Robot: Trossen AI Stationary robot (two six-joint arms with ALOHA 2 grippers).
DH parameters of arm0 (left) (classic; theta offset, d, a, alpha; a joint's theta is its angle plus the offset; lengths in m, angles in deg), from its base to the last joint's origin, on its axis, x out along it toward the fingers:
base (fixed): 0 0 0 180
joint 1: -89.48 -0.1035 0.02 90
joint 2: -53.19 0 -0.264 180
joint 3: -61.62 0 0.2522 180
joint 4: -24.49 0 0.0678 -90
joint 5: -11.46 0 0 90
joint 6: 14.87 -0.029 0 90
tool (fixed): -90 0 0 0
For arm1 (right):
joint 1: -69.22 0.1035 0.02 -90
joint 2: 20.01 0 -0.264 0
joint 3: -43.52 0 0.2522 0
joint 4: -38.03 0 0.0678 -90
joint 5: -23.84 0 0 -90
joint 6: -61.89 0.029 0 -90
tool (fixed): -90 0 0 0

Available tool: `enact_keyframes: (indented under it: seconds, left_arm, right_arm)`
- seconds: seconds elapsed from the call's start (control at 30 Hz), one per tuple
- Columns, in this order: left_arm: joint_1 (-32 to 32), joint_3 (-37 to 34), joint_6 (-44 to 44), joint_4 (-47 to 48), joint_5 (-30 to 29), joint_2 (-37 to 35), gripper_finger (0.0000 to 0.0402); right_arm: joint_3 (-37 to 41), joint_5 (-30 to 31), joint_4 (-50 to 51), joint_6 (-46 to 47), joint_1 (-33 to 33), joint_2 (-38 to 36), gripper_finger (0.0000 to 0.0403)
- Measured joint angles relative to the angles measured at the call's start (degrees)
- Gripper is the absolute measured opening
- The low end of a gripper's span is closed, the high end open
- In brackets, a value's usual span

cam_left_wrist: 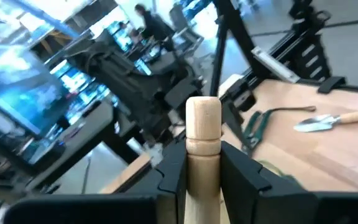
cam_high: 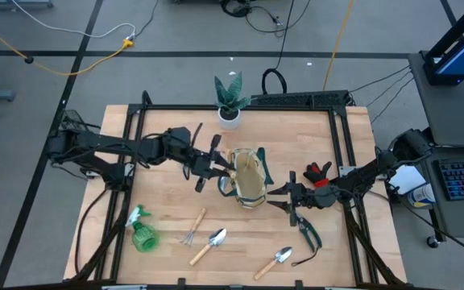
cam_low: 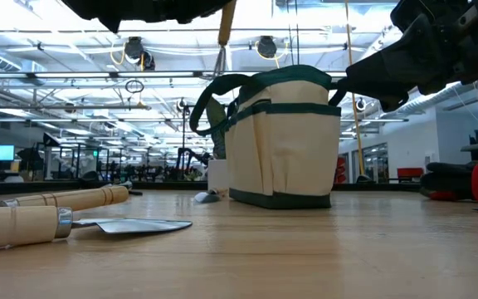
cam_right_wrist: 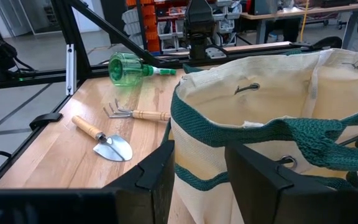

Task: Pick & Place Garden tools in Gardening bag
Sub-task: Put the top brown hand rake into the gardening bag

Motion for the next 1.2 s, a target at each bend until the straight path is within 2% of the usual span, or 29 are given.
enact_keyframes:
  seconds: [0.1, 0.33, 0.57, 0.87, 1.2]
  left_arm:
    - [0.0, -0.1, 0.7, -3.6, 2.2, 2.6, 0.0072]
    - [0.0, -0.1, 0.8, -11.3, 2.3, 6.3, 0.0072]
    - [0.0, 0.0, 0.5, -14.3, 3.1, 9.0, 0.0072]
    - [0.0, 0.5, -4.5, -22.0, 3.8, 14.4, 0.0072]
    - [-0.1, 4.6, -5.3, -21.4, 3.8, 21.1, 0.0072]
  right_arm:
    - [0.0, 0.0, 0.0, 0.0, 0.0, 0.0, 0.0134]
    - [0.0, 0.0, 0.0, 0.2, 0.0, 0.0, 0.0134]
    - [0.0, 0.0, 0.0, 0.2, 0.0, 0.0, 0.0134]
    - [0.0, 0.0, 0.0, 0.2, 0.0, 0.0, 0.0134]
    - [0.0, 0.0, 0.2, 0.2, 0.0, 0.0, 0.0134]
